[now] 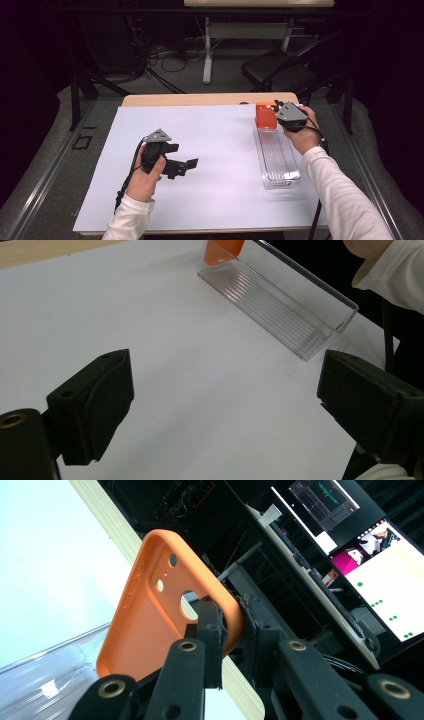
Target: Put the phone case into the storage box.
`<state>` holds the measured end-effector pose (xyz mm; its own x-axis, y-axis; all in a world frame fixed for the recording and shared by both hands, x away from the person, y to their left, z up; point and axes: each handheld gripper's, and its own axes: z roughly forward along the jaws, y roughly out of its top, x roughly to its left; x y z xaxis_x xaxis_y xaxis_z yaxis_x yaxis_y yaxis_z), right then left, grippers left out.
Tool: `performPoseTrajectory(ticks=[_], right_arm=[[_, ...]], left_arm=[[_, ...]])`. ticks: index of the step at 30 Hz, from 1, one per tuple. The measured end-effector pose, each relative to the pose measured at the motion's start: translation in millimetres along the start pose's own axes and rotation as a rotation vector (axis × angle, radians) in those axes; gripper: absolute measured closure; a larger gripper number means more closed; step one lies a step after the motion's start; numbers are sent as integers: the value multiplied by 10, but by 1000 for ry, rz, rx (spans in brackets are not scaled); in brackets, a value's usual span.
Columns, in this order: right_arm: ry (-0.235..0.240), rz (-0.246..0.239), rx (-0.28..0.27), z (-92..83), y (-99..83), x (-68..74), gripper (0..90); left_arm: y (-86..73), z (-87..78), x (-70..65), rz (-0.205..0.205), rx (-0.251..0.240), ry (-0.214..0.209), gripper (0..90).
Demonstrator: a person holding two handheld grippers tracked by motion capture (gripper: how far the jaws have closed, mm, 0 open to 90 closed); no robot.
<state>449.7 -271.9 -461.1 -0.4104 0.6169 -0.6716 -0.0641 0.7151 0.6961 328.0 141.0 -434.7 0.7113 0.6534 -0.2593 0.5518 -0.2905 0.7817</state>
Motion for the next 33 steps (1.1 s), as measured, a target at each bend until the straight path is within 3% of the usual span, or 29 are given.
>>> performPoseTrajectory(ticks=[22,33], right_arm=[[-12,6,-5,47,-123,85,800],[-12,-61,10,71,-106,75,797]], left_arm=[[-8,20,7,4,6,1,83],[-8,20,4,2,12,0,83]])
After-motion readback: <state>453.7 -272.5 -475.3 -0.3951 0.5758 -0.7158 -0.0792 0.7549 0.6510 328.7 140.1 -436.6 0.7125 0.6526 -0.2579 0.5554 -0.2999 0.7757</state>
